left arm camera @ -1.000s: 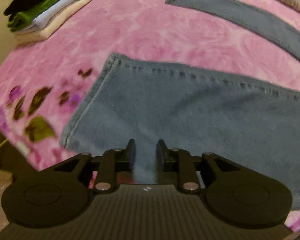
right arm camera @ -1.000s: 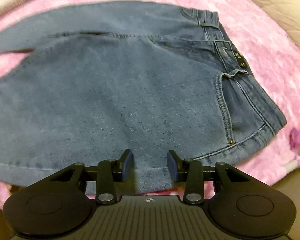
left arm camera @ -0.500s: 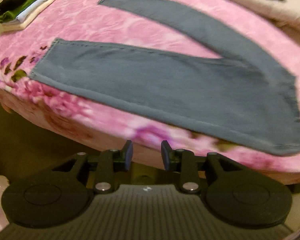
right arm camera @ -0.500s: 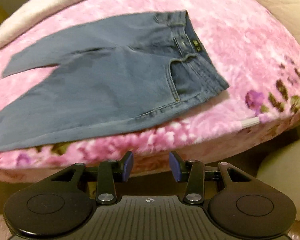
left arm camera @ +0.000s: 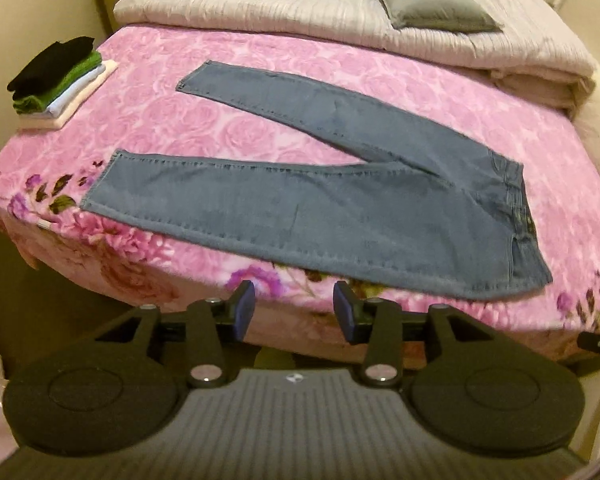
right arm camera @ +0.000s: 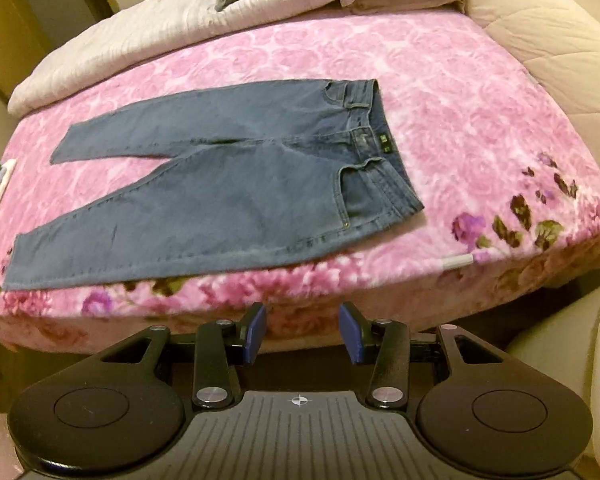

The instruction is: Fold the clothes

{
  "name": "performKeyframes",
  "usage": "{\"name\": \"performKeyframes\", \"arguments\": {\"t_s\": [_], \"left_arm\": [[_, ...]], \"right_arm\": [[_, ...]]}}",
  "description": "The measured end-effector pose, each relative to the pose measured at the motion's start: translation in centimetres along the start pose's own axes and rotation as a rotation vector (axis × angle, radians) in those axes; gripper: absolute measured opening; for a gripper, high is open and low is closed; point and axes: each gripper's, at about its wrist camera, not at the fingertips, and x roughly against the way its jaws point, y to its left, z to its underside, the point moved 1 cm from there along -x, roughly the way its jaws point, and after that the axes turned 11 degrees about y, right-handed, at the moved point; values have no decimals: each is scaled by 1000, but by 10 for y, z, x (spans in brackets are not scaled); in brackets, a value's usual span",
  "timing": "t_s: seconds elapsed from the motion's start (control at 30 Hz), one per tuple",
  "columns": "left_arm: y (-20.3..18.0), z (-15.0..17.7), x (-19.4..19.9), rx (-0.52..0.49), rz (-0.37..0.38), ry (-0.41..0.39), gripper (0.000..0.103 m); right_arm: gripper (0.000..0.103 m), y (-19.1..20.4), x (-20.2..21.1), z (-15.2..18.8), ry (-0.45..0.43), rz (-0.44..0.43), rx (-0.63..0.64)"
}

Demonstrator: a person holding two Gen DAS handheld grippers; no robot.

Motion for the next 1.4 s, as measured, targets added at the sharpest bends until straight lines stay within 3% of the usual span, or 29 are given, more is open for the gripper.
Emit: {"name": "performKeyframes", "arguments": {"t_s": [0.5, 0.77, 1.4], "left_arm": [[5, 45, 19, -19, -14, 5, 42], [16, 64, 21, -22, -13, 14, 42], [33, 69, 24, 17, -32, 0, 42]], "right_arm": [[44, 18, 6, 43, 56, 17, 36], [44, 23, 16, 61, 38, 19, 36], [44, 40, 30, 63, -5, -4, 58]]}}
